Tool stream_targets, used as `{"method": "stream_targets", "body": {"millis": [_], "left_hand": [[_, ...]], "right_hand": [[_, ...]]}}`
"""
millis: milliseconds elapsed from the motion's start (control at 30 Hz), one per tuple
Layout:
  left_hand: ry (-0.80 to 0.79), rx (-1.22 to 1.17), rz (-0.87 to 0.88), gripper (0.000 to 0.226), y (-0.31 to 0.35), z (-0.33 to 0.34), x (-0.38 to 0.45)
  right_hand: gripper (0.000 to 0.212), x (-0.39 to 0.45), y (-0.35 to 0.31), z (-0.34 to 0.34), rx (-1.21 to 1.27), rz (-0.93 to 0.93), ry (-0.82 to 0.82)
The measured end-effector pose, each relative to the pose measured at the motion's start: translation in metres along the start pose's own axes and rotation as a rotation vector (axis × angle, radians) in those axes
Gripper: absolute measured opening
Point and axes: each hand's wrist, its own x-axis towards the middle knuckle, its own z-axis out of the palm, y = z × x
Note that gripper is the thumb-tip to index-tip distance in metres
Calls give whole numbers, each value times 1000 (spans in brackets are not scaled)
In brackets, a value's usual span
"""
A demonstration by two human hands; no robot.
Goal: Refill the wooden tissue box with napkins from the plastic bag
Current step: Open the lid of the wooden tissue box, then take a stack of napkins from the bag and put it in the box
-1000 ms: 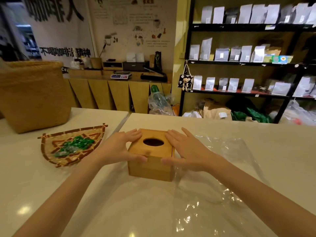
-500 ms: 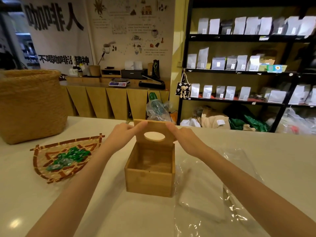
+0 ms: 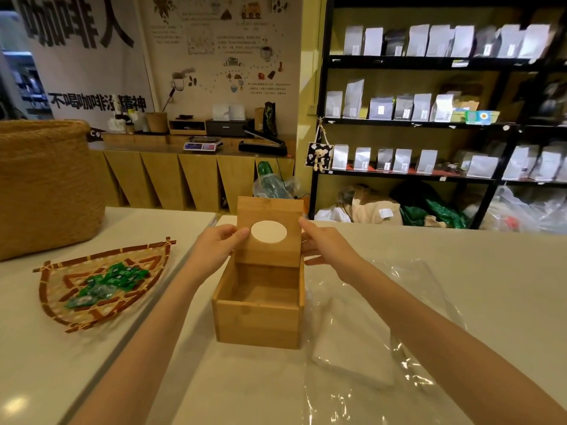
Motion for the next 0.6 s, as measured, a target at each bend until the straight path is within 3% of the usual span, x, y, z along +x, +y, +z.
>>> {"method": "stream_targets", "body": {"millis": [67, 133, 200, 233, 300, 367, 467, 600], "left_hand": [[90, 137, 31, 59, 15, -1, -4], [265, 300, 131, 74, 37, -4, -14], [402, 378, 351, 68, 61, -2, -31], [393, 368, 478, 58, 73, 2, -41], [155, 314, 609, 43, 94, 13, -64], [-221, 331, 618, 40, 108, 31, -86], [-651, 504, 648, 34, 106, 68, -107], [-881, 590, 688, 41, 85, 111, -127]], "right_hand": [[41, -11, 4, -13, -43, 23, 1], [40, -29, 14, -30, -240, -39, 77], [47, -56, 27, -48, -508, -35, 136], [54, -69, 35, -56, -649, 8, 153], [65, -92, 52, -65, -860, 148, 145], [75, -109, 70, -67, -926, 304, 115], [90, -121, 95, -67, -1015, 348, 95], [94, -122, 114, -78, -1003, 203, 64]]}}
